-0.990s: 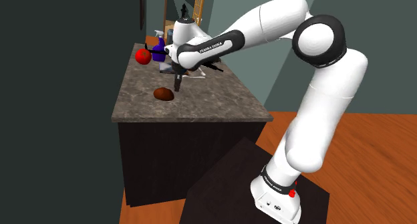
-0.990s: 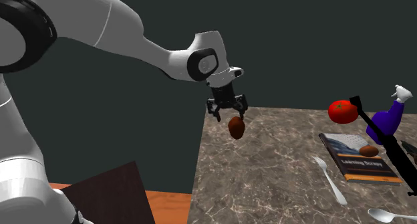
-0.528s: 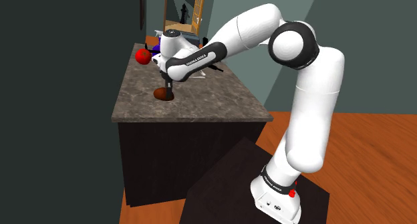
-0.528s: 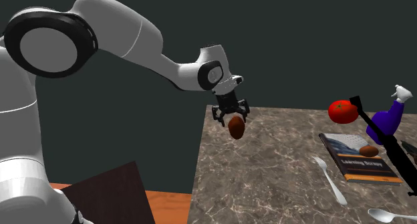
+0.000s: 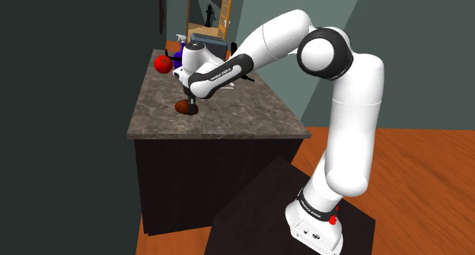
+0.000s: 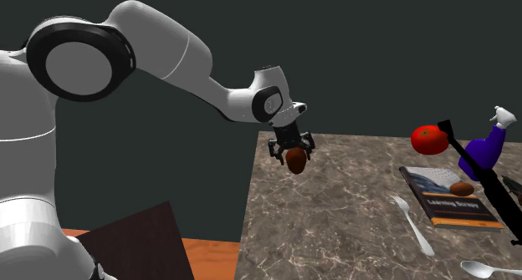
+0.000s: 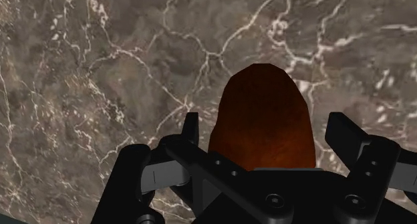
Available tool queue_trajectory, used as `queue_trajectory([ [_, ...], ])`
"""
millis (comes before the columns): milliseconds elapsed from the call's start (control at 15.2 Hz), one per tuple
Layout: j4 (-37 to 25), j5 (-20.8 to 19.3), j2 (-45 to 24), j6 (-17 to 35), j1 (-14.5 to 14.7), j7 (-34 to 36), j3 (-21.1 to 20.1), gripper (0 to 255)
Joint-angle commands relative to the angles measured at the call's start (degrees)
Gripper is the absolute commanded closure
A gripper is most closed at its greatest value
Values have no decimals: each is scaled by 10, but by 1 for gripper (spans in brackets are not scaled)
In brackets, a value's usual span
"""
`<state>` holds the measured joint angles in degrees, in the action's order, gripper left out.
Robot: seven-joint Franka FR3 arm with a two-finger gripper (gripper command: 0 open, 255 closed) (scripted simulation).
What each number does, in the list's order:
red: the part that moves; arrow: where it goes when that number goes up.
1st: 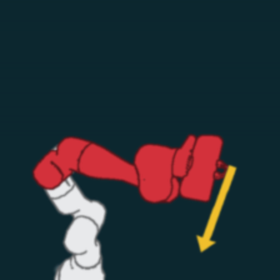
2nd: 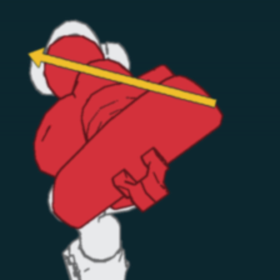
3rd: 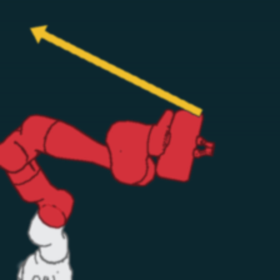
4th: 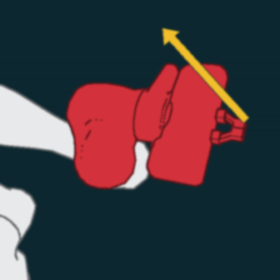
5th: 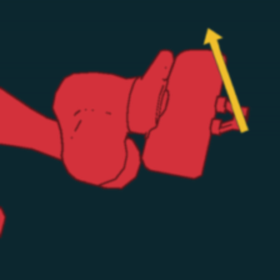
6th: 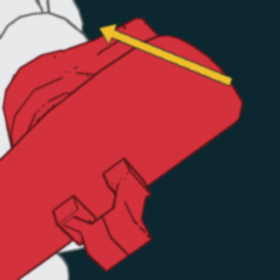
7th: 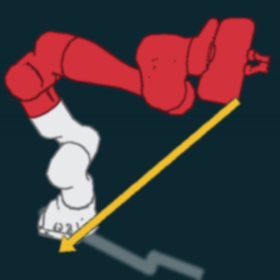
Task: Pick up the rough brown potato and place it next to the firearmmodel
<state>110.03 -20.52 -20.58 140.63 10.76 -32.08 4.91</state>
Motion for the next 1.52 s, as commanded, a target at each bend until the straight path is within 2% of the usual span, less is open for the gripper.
queue_trajectory([
  [0,0,0,-1,1,0,0,0,0],
  [198,0,0,-1,1,0,0,0,0],
  [264,0,0,-1,1,0,0,0,255],
  [858,0,0,-1,1,0,0,0,255],
  [1452,-20,14,36,-54,-1,-22,-5,255],
])
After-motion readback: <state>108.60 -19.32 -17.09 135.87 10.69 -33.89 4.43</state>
